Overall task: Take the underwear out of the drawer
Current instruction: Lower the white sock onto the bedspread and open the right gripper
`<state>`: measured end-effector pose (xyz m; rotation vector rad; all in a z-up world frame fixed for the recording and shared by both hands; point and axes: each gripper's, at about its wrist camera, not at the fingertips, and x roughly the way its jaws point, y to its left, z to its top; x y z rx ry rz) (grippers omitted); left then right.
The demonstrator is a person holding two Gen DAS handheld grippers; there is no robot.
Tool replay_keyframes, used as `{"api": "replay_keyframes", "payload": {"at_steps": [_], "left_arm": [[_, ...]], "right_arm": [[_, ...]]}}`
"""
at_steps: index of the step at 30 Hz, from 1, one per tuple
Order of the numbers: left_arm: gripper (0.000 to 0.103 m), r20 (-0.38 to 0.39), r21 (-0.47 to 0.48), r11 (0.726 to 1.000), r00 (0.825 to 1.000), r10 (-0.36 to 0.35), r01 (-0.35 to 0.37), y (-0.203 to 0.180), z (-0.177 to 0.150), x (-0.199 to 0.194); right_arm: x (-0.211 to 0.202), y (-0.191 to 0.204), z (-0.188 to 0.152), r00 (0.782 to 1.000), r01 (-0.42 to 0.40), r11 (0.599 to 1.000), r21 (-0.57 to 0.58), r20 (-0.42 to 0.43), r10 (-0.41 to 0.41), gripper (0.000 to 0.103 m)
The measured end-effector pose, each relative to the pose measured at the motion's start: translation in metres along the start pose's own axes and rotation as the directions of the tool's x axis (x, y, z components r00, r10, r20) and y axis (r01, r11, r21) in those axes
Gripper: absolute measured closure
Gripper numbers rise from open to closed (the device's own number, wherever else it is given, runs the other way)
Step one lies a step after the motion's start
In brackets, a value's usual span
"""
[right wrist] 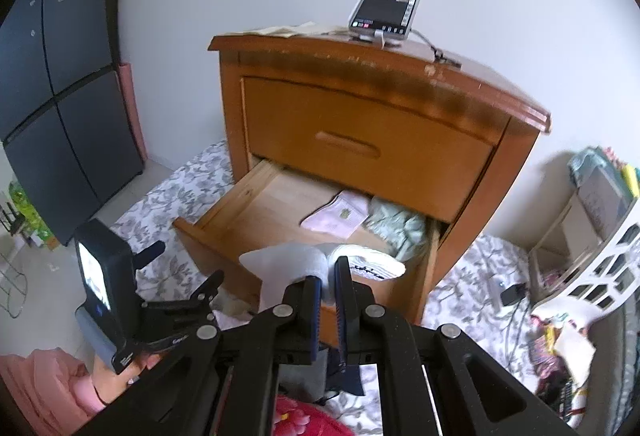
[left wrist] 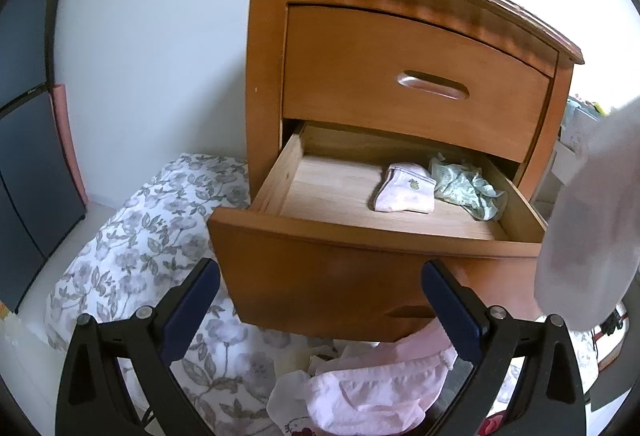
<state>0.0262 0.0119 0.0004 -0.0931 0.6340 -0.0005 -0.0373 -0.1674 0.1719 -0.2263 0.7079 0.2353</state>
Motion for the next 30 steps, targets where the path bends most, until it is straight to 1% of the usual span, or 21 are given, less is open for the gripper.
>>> {"api": "replay_keyframes", "payload": {"at_steps": [5,10,15,18,21,24,30], "left_arm": [[0.002,-0.003,-0.022,0.999,0.999,0.033,-0.033,0.005,-0.002,-0.003],[0.002,0.011,-0.034,0.998,0.999,0.046,-0.046,0.007,-0.002,-0.006],[0.002,0.018,-0.056,0.997,0.998,0.053,-0.052,0.012,-0.003,-0.008],[0.002,0.011,-0.055,0.997,0.999,0.052,-0.051,0.011,-0.003,-0.007],[0.002,0.012,-0.04,0.998,0.999,0.053,-0.053,0.008,-0.003,-0.007],[0.002,0.014,-0.024,0.998,0.998,0.057,-0.057,0.005,-0.003,-0.007],[0.002,0.007,-0.004,0.998,0.998,0.061,-0.061,0.002,-0.004,-0.006]], "right_arm": [[0.008,0.005,-0.01,0.999,-0.034,0.999,0.006,-0.005,0.034,0.096],[0.025,0.019,-0.02,0.997,-0.075,0.997,-0.01,-0.03,0.074,0.096],[0.058,0.033,-0.036,0.988,-0.118,0.993,-0.022,-0.105,0.115,0.096],[0.079,0.038,-0.049,0.983,-0.114,0.993,-0.035,-0.149,0.107,0.096],[0.105,0.038,-0.063,0.97,-0.125,0.992,-0.005,-0.212,0.121,0.096],[0.122,0.037,-0.072,0.963,-0.106,0.994,0.013,-0.246,0.106,0.095],[0.159,0.033,-0.096,0.936,-0.099,0.994,0.054,-0.335,0.111,0.094]]}}
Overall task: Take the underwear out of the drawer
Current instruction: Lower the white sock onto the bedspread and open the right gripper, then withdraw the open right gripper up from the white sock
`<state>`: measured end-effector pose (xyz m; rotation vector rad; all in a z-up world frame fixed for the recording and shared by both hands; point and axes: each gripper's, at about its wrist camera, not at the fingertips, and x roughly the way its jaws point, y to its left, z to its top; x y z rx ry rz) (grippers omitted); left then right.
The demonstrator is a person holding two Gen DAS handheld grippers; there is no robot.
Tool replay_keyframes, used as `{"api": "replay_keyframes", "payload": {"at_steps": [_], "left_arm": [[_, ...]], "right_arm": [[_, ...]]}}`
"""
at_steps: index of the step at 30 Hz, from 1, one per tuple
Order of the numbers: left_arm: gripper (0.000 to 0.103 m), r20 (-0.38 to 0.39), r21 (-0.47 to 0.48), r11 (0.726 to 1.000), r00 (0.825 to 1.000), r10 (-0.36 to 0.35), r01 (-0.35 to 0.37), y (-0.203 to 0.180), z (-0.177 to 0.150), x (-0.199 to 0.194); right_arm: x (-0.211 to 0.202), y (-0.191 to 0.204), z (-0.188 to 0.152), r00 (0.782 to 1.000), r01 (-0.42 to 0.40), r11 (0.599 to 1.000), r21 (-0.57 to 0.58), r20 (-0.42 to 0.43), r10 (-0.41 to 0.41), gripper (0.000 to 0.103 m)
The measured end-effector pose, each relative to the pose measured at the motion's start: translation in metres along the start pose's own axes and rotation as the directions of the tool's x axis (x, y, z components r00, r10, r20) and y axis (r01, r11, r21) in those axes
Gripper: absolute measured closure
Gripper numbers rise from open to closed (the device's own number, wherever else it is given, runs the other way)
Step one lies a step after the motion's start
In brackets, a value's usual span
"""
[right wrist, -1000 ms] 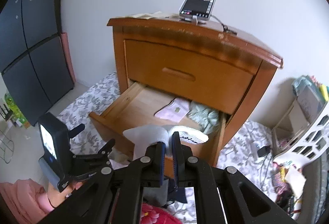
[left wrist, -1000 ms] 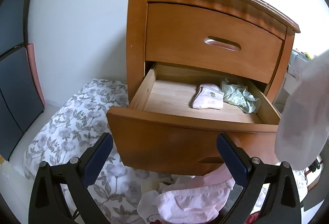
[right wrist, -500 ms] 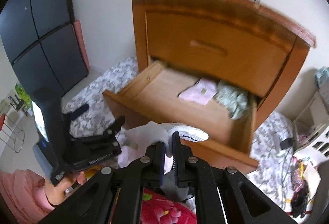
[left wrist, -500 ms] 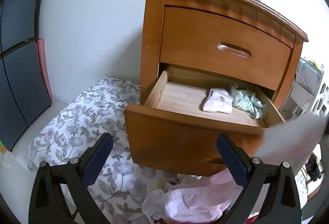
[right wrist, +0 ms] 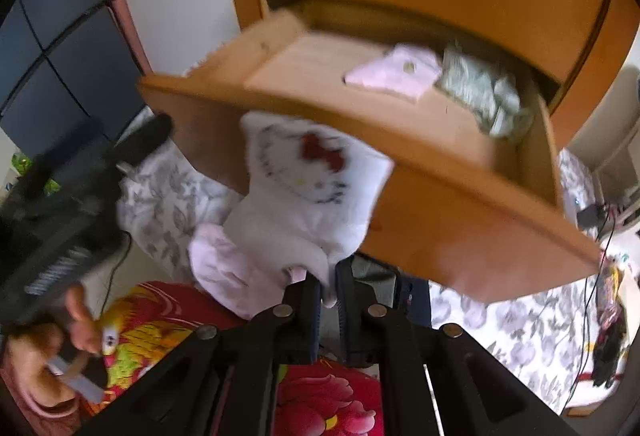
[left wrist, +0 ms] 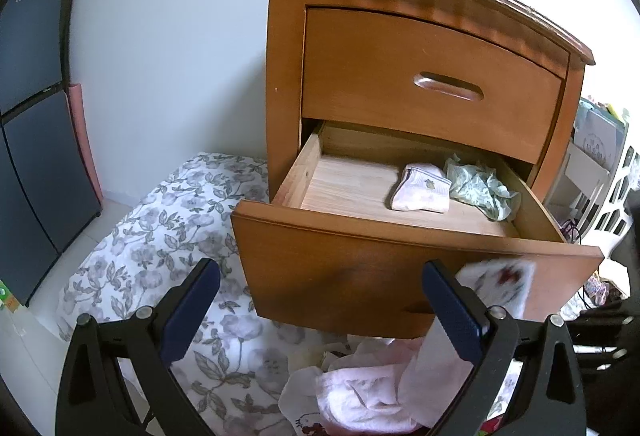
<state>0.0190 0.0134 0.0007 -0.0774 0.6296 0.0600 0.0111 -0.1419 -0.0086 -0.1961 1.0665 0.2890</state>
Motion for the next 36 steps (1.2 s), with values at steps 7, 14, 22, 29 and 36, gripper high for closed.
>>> {"api": "replay_keyframes", "payload": {"at_steps": [7,14,22,29,36], "left_arm": [[0.002,-0.017,0.022,1.0,1.0,0.005,-0.005,-0.002,-0.001,0.003],[0.002,-0.021,0.045,0.999,1.0,0.017,-0.016,-0.006,-0.001,0.004],[0.002,-0.017,0.069,0.997,0.999,0.032,-0.03,-0.011,-0.001,0.003],[0.002,-0.02,0.097,0.995,0.999,0.043,-0.041,-0.015,-0.002,0.003],[0.002,-0.027,0.103,0.994,0.999,0.047,-0.044,-0.016,-0.002,0.004]], "right_arm": [[0.039,-0.018,-0.015,0.995,0.042,0.997,0.07,-0.096,-0.035,0.093],[0.032,-0.024,-0.024,0.997,0.025,0.994,0.108,-0.082,-0.016,0.069],[0.002,-0.03,-0.03,0.999,0.033,0.983,0.179,0.005,-0.034,0.037],[-0.019,-0.031,-0.034,0.989,0.085,0.965,0.249,0.093,-0.111,0.007],[-0.021,-0.027,-0.038,0.987,0.074,0.965,0.251,0.123,-0.107,0.0]]}}
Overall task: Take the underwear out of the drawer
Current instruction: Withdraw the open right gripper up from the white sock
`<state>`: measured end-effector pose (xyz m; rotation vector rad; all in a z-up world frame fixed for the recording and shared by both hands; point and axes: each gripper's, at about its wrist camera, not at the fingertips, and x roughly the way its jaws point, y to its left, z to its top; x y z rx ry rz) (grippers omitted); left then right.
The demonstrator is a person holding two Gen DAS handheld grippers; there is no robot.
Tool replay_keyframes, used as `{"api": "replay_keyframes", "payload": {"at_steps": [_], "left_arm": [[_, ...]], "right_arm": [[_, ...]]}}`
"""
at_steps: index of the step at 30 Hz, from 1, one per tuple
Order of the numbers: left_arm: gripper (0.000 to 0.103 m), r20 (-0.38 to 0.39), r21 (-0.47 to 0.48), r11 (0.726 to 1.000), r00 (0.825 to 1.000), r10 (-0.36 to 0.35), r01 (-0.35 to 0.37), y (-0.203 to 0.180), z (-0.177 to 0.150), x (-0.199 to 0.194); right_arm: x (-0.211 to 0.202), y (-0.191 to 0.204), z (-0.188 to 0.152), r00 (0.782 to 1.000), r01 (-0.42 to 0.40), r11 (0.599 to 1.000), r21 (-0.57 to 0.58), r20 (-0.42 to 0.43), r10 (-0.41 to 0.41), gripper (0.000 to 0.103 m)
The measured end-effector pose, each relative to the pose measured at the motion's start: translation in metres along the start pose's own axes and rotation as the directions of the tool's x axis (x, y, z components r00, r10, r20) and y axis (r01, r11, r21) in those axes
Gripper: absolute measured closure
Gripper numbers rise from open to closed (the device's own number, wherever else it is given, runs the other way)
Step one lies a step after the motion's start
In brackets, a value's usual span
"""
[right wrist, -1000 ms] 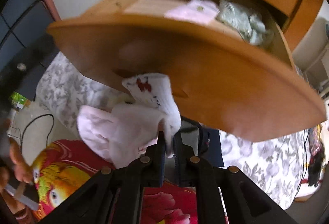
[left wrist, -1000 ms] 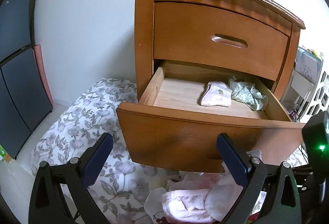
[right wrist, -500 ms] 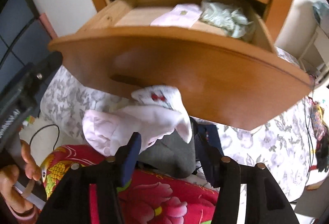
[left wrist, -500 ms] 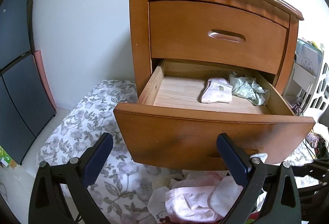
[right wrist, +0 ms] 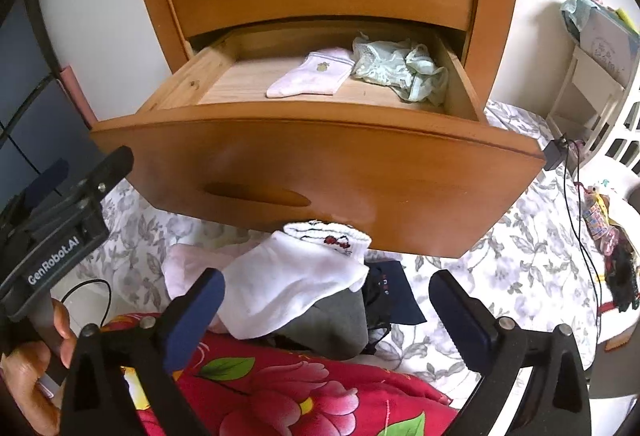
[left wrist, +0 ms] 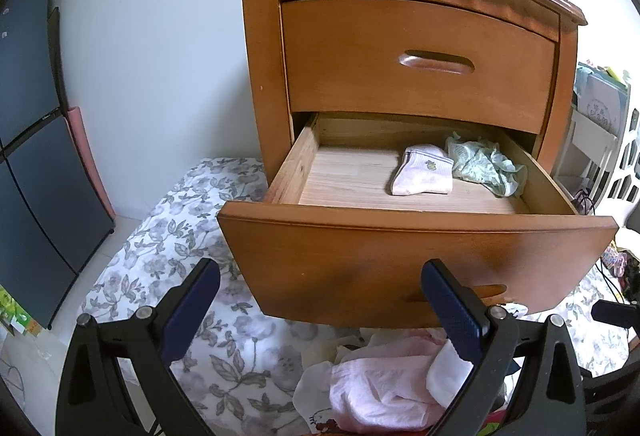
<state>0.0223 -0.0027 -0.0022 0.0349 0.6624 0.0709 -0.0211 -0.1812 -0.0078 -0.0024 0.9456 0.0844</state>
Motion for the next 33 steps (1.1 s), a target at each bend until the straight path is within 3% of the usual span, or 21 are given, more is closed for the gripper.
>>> {"api": "replay_keyframes", "payload": {"at_steps": [5,11,25,30,33], "left_arm": [[0.002,-0.019,-0.014,1.0,1.0,-0.019,0.018,0.004,0.001,0.002],[0.002,-0.056,-0.038,0.994,0.993,-0.101,0.099,0.009,0.003,0.006],[0.0,0.02,0.028,0.98,0.98,-0.199,0.198,0.015,0.058,-0.016],[0.0,-0.085,0.088,0.947,0.949,-0.303,0.31,0.003,0.094,-0.002],[0.0,-0.175,0.102,0.952,0.947,-0.268,0.288,-0.009,0.115,0.015]], "right_arm": [[-0.002,0.0,-0.003,0.999,0.021,1.0,0.017,0.03,-0.022,0.0],[-0.007,-0.009,-0.003,0.997,0.039,0.996,0.076,0.07,-0.045,0.0],[-0.015,-0.015,-0.003,0.988,-0.008,0.994,0.111,0.156,-0.009,0.0],[-0.017,-0.021,-0.002,0.985,-0.016,0.991,0.137,0.171,-0.008,0.0],[-0.02,-0.024,0.0,0.983,-0.019,0.99,0.142,0.186,-0.008,0.0]]}}
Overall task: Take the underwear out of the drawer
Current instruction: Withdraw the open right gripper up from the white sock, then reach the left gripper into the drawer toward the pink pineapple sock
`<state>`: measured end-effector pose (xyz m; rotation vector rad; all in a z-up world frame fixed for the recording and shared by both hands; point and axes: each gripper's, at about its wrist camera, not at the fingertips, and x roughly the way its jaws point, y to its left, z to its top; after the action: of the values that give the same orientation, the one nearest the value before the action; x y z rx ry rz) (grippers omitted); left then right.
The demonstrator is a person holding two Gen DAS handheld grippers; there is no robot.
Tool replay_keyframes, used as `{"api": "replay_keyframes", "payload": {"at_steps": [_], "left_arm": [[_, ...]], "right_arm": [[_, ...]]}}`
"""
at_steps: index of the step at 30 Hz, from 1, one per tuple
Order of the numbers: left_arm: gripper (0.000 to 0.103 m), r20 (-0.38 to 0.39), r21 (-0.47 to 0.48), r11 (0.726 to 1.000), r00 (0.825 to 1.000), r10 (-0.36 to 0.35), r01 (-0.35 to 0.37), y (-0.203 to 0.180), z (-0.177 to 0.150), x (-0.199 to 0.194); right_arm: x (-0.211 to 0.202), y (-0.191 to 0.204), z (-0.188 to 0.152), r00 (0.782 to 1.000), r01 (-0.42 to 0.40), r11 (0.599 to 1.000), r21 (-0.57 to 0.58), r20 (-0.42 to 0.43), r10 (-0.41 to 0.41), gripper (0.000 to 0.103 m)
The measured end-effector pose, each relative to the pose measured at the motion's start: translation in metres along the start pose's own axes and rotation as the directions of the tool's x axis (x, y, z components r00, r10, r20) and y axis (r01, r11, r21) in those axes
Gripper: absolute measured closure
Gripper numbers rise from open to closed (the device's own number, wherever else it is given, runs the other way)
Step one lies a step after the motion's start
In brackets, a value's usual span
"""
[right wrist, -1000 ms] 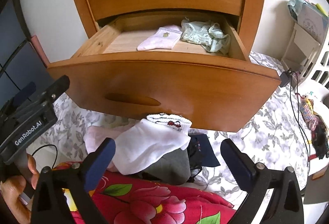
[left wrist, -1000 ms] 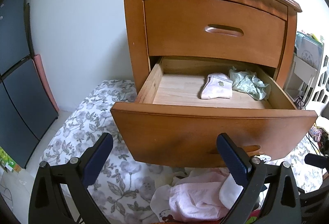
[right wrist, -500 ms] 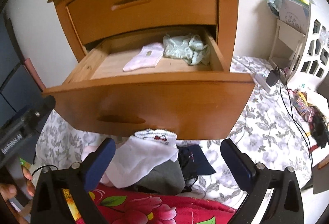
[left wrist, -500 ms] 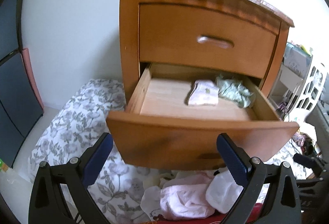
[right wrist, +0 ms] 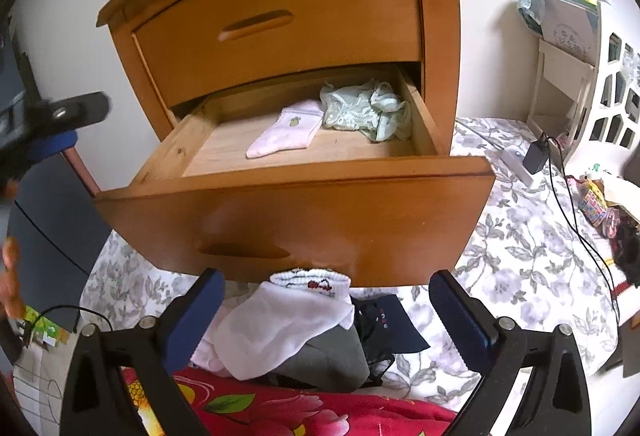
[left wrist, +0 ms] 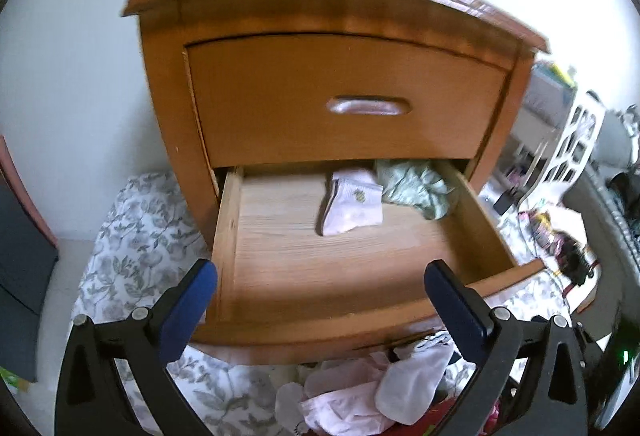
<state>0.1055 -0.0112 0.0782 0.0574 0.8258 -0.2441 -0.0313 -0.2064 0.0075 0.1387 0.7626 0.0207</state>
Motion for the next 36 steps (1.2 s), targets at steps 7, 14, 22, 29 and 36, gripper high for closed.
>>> {"api": "replay_keyframes", "payload": {"at_steps": [7,14,22,29,36], "left_arm": [[0.0,-0.166,0.034,0.998,0.984,0.057,-0.052,-0.008,0.041,0.047],[0.01,-0.387,-0.142,0.988,0.922,-0.004,-0.055,0.008,0.047,0.12],[0.019,-0.469,-0.093,0.991,0.882,0.042,-0.096,-0.007,0.052,0.173],[0.03,-0.521,-0.031,0.992,0.849,0.092,-0.126,-0.013,0.054,0.205],[0.034,-0.537,0.014,0.992,0.836,0.111,-0.123,-0.017,0.057,0.224]], "right_arm": [[0.0,-0.002,0.002,1.0,-0.008,1.0,0.005,0.01,0.008,0.0],[0.006,-0.012,0.003,1.0,-0.014,1.0,0.026,0.006,0.013,0.0],[0.013,-0.016,0.004,1.0,-0.029,0.999,0.031,0.001,0.029,0.0],[0.018,-0.018,0.003,0.999,-0.049,0.998,0.038,-0.011,0.05,0.0],[0.022,-0.018,0.001,0.998,-0.051,0.998,0.041,-0.023,0.052,0.0]]}}
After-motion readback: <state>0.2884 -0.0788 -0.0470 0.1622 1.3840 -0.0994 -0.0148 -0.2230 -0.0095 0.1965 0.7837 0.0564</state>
